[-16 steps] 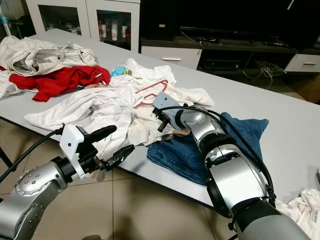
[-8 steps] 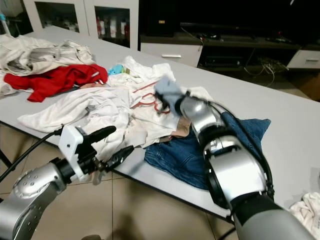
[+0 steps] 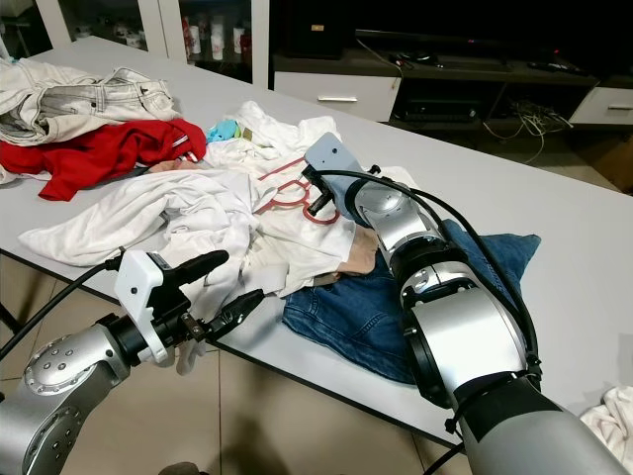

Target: Hang hanger

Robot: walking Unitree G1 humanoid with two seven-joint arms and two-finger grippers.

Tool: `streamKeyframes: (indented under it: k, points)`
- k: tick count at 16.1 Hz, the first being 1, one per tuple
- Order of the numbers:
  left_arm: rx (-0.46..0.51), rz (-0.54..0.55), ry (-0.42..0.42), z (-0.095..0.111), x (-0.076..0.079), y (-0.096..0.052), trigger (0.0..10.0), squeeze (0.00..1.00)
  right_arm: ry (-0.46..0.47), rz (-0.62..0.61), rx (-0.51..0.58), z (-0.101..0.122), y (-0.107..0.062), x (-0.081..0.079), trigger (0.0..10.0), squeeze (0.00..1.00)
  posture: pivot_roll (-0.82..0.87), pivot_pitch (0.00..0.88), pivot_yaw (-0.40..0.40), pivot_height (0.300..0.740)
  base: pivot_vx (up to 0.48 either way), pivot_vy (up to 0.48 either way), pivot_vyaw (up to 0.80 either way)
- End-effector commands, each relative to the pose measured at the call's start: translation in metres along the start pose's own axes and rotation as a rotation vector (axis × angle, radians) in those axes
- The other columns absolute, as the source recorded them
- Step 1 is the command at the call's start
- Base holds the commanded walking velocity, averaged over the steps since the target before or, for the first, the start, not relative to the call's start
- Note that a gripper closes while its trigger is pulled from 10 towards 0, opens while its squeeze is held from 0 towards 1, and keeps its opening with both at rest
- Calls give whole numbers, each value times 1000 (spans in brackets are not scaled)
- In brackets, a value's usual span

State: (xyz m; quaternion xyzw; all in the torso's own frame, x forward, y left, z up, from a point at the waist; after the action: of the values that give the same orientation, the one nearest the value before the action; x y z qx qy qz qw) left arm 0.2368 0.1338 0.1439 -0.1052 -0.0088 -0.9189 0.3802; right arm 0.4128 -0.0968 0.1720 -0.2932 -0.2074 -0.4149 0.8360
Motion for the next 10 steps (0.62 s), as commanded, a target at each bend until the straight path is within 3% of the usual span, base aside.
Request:
streamKeyframes:
  k: [1,9,10]
  points:
    - [7,-15,3,3,3,0,10000,0,13,-18,-3,-1,-2,5,10000,0,173,0,-114,740,0,0,0]
    - [7,-15,3,3,3,0,10000,0,13,-18,-3,-1,-2,5,10000,0,173,0,-114,740,0,0,0]
    - [-8,17,-13,3,13,-16,10000,0,34,-30,-38,4,5,-3,10000,0,305,125,-150,740,0,0,0]
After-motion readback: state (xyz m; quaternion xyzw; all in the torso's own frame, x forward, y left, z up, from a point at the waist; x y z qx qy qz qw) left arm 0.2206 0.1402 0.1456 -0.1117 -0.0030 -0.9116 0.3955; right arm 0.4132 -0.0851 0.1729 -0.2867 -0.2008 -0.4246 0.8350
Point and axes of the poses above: a point about 5 cm out from each wrist's last joint towards the gripper, its own y axis pointing out of the wrist towards the gripper, its own z axis along the axis of the wrist's last joint, x = y × z, the point moved 1 cm from there along y, pointing out of the wrist towards the gripper, and after that the axes turned 12 degrees about -y, right-handed, at the moved point
